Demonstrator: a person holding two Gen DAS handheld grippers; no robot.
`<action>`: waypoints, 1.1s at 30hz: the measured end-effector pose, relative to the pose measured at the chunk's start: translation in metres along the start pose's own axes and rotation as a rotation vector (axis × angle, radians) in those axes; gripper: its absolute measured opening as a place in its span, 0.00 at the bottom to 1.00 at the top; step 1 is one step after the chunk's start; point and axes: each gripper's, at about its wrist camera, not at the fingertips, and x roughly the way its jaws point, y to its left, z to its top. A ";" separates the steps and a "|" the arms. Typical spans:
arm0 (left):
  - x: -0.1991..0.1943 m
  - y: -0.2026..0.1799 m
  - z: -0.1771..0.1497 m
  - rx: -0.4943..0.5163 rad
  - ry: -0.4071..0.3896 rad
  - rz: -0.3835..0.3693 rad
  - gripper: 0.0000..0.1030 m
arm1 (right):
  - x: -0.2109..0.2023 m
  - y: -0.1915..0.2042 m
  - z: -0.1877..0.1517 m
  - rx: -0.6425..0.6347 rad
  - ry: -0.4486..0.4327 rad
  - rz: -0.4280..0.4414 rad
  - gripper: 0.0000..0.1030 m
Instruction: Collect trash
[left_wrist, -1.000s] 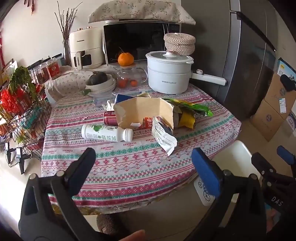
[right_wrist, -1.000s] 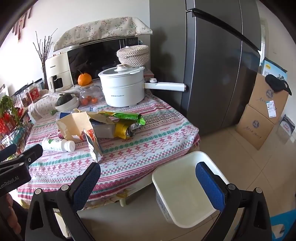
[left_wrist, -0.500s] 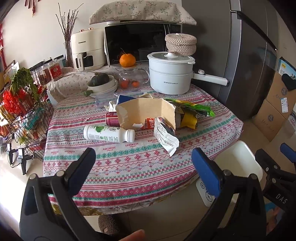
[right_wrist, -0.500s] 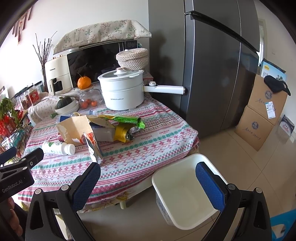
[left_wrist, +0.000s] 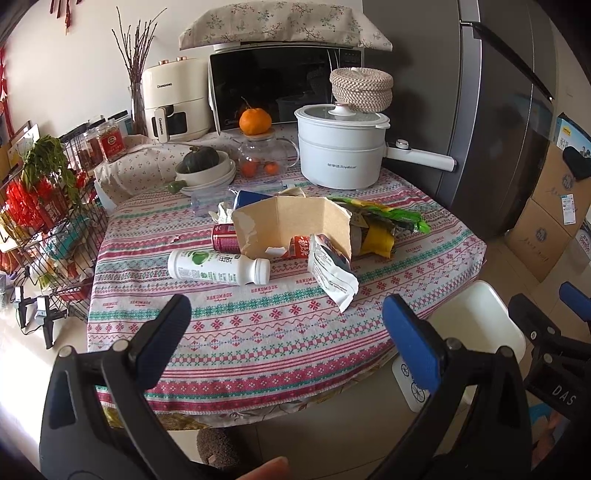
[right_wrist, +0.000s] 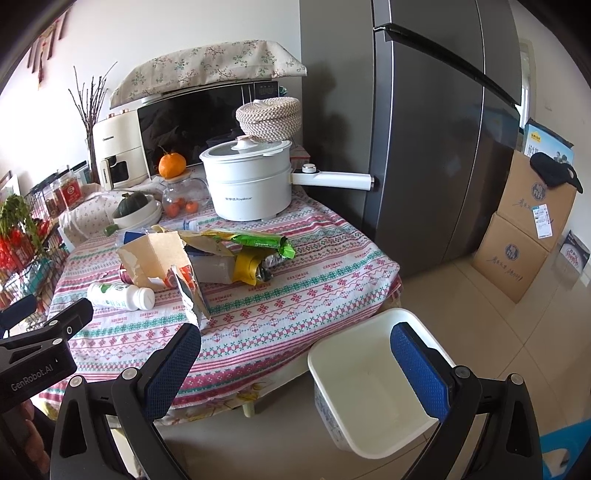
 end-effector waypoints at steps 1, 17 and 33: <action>0.000 0.000 0.000 0.001 0.000 -0.001 1.00 | 0.000 0.000 0.000 -0.001 0.000 -0.001 1.00; 0.001 0.000 -0.001 0.002 0.001 -0.002 1.00 | 0.001 0.001 0.000 0.007 0.003 0.007 1.00; 0.003 0.000 -0.002 -0.001 0.001 0.006 1.00 | 0.000 0.000 0.001 0.010 -0.005 0.008 1.00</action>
